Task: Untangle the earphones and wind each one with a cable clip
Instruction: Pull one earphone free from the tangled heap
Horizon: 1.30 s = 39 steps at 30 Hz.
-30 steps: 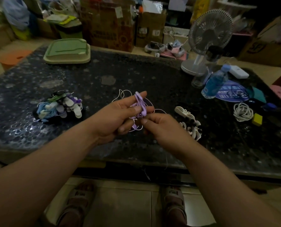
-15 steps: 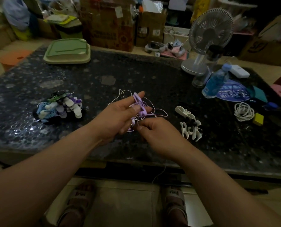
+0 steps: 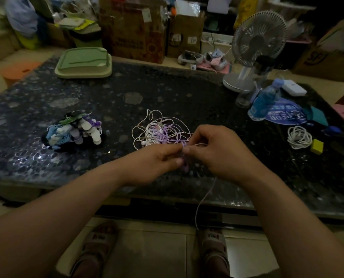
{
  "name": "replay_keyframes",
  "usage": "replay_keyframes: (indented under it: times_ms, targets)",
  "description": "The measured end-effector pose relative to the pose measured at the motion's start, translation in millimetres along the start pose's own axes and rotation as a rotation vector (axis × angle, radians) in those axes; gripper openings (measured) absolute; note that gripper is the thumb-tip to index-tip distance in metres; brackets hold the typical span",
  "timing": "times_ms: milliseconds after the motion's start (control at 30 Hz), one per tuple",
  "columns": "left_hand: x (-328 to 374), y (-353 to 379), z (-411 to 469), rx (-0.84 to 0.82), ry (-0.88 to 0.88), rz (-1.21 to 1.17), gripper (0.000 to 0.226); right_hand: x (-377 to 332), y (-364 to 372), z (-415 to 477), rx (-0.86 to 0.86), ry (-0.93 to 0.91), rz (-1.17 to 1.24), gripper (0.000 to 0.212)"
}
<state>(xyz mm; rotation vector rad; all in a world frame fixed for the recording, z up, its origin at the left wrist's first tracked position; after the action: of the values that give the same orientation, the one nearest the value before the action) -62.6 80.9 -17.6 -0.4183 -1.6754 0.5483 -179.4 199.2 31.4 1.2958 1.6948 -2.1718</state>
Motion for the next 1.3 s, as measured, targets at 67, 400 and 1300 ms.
replay_keyframes:
  times_ms: [67, 400, 1300]
  targets:
    - [0, 3, -1, -0.025, 0.021, 0.061, 0.023, 1, -3, 1, 0.005, -0.015, 0.027, 0.013]
    - [17, -8, -8, -0.064, 0.046, -0.731, 0.045, 15, 37, 0, -0.160, 0.229, 0.791, 0.019]
    - [19, -9, -11, -0.174, 0.043, -0.747, 0.042, 21, 40, -10, -0.268, 0.221, 0.909, 0.017]
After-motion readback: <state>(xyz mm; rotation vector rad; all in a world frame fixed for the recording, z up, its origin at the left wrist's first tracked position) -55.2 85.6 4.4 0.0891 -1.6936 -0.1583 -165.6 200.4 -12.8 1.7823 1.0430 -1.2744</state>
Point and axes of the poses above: each hand's wrist, its own z-axis towards the middle knuckle, its own y-axis out of the palm, x = y × z, the point moved 5 cm from there along z, towards the middle knuckle, and after that the axes turned 2 degrees about z, right-handed, at the moved point
